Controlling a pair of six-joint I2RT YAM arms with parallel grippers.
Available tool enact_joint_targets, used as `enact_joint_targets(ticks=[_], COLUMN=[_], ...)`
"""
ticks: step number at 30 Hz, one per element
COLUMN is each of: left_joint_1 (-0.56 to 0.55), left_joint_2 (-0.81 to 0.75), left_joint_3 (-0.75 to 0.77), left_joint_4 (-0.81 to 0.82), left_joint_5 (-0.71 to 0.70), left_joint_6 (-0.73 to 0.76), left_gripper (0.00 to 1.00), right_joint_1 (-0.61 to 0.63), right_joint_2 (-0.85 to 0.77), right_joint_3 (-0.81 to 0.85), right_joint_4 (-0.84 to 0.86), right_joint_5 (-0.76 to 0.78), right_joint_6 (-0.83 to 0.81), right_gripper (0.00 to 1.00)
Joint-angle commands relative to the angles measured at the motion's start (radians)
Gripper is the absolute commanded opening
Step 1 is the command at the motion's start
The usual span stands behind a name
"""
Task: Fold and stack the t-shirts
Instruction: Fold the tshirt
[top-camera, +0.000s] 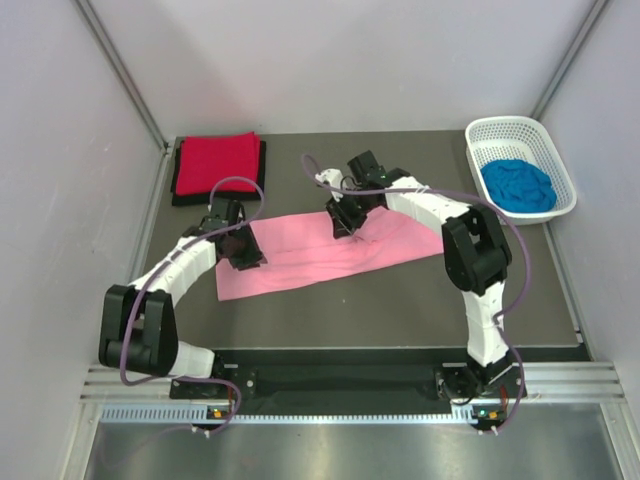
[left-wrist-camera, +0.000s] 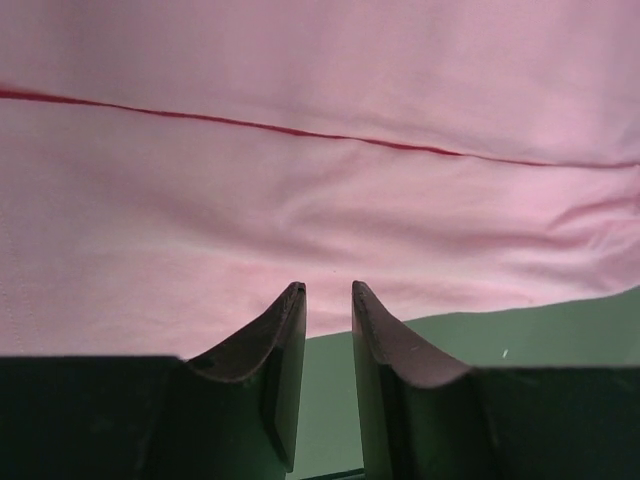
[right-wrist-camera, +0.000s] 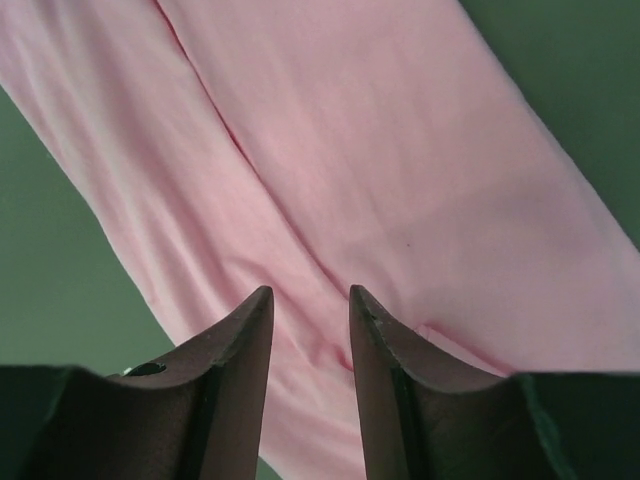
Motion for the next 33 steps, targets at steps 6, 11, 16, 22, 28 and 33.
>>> enact_joint_targets(ticks=[6, 11, 16, 22, 28, 33], left_joint_1=[0.018, 0.053, 0.084, 0.108, 0.127, 0.133], left_joint_2=[-0.026, -0.024, -0.01, 0.003, -0.003, 0.002], left_joint_3=[-0.057, -0.111, -0.13, -0.16, -0.174, -0.185], left_joint_4=[-0.015, 0.022, 0.036, 0.05, 0.064, 0.073], left_joint_5=[0.038, 0.054, 0.011, 0.002, 0.008, 0.006], left_joint_6=[-0.008, -0.034, -0.038, -0.037, -0.031, -0.028], left_gripper=[0.29, 0.29, 0.29, 0.28, 0.28, 0.28], right_joint_1=[-0.015, -0.016, -0.018, -0.018, -0.01, 0.002], right_joint_2=[0.109, 0.136, 0.168, 0.165, 0.182, 0.193], right_joint_3=[0.152, 0.162, 0.188, 0.178, 0.184, 0.181], right_joint_4=[-0.241, -0.239, -0.238, -0.181, -0.169, -0.144], right_joint_5=[-0.123, -0.097, -0.094, -0.09, -0.076, -0.048], right_joint_6=[-0.23, -0.25, -0.245, -0.216, -0.207, -0.198], right_gripper=[0.36, 0.36, 0.34, 0.34, 0.34, 0.34])
